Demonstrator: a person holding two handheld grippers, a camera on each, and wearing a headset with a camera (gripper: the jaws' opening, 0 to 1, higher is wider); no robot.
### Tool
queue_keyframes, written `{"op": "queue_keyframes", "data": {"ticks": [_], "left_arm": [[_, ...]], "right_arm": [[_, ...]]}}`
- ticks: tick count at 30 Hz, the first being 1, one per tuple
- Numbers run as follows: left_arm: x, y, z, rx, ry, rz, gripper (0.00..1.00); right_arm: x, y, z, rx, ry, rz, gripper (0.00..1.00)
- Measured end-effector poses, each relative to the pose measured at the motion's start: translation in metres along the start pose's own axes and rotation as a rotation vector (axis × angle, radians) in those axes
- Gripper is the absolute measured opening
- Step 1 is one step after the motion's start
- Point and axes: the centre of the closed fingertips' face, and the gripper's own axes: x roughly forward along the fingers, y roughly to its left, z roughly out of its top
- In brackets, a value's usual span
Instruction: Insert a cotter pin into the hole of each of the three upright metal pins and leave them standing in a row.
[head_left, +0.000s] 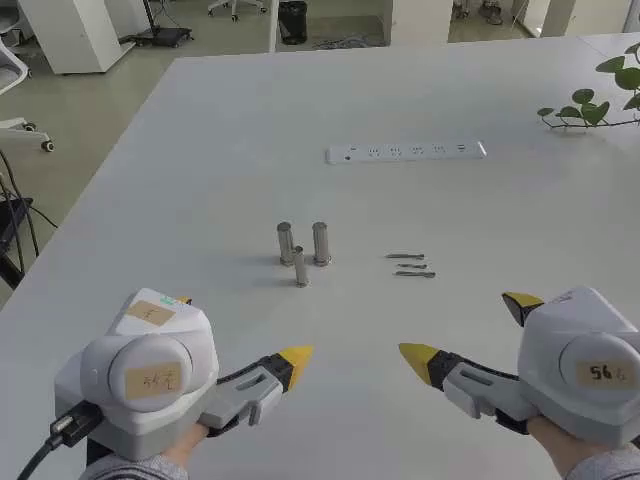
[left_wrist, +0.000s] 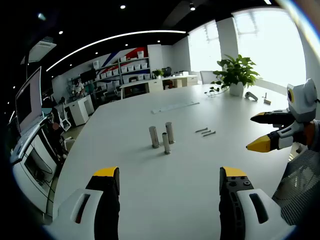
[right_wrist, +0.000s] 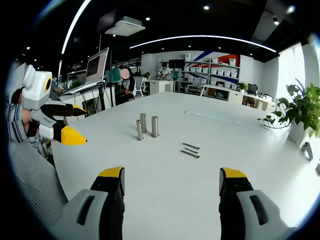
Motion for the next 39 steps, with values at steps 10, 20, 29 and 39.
{"op": "queue_keyframes", "data": {"ticks": [10, 20, 29, 39], "left_arm": [[-0.0012, 0.0003, -0.0001, -0.008, 0.001, 0.001, 0.88], [-0.0011, 0.0005, -0.0004, -0.007, 0.003, 0.002, 0.88], [-0.0017, 0.0029, -0.0017, -0.016, 0.010, 0.008, 0.90], [-0.0002, 0.0006, 0.0000, -0.016, 0.002, -0.003, 0.88]], "right_arm": [[0.0007, 0.0007, 0.0002, -0.022, 0.001, -0.002, 0.86], [0.0001, -0.0037, -0.0009, -0.011, 0.008, -0.018, 0.84], [-0.0001, -0.0038, -0.0002, -0.011, 0.005, -0.017, 0.83], [-0.0001, -0.0029, -0.0016, -0.006, 0.011, -0.013, 0.82]]}}
